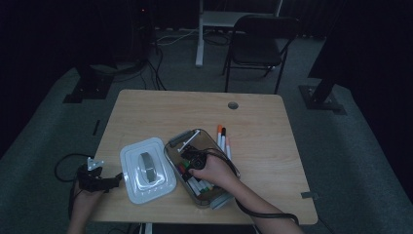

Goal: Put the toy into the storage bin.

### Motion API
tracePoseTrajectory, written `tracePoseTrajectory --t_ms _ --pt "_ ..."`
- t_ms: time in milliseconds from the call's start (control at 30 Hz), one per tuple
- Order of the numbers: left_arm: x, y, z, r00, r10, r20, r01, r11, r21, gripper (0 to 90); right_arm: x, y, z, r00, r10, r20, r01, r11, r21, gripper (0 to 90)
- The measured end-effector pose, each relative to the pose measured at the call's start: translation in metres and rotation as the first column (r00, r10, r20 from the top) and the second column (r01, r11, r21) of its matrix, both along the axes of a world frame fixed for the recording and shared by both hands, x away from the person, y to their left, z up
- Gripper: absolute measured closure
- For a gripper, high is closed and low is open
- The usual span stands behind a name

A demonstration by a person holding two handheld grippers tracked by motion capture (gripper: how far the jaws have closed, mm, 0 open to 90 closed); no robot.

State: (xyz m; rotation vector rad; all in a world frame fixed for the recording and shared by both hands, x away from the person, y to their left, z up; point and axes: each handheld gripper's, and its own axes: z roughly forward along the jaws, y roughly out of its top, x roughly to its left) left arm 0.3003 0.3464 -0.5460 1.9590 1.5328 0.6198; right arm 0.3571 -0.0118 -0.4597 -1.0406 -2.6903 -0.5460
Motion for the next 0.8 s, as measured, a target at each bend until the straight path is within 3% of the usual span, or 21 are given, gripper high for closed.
tracePoseTrajectory --t_ms 200,367,433,567,700,800 --pt "0.0 0.0 0.0 1.0 0.002 0.002 -0.002 1.0 -0.003 0.5 -0.002 -0.033 0.036 0.9962 -0.044 0.075 0.034 0.99 0.138 66.0" --pt "0.0 0.0 0.0 1.0 0.002 0.002 -0.002 1.0 -0.002 0.5 0.002 -0.069 0.06 0.9847 -0.107 0.138 0.073 0.97 0.232 62.1" --pt "0.0 0.0 0.0 1.0 0.001 0.002 -0.001 1.0 -0.001 0.5 0.003 -0.083 0.066 0.9768 -0.138 0.164 0.09 0.959 0.27 60.9" --pt "0.0 0.0 0.0 1.0 0.001 0.002 -0.001 1.0 -0.001 0.5 0.006 -0.111 0.072 0.959 -0.187 0.213 0.119 0.947 0.297 59.5" --pt "0.0 0.0 0.0 1.0 0.0 0.002 0.0 1.0 -0.002 0.5 0.012 -0.139 0.075 0.9395 -0.256 0.227 0.175 0.93 0.324 57.5" --pt "0.0 0.0 0.0 1.0 0.0 0.002 0.0 1.0 -0.002 0.5 0.016 -0.149 0.073 0.9285 -0.286 0.237 0.201 0.924 0.327 57.2"
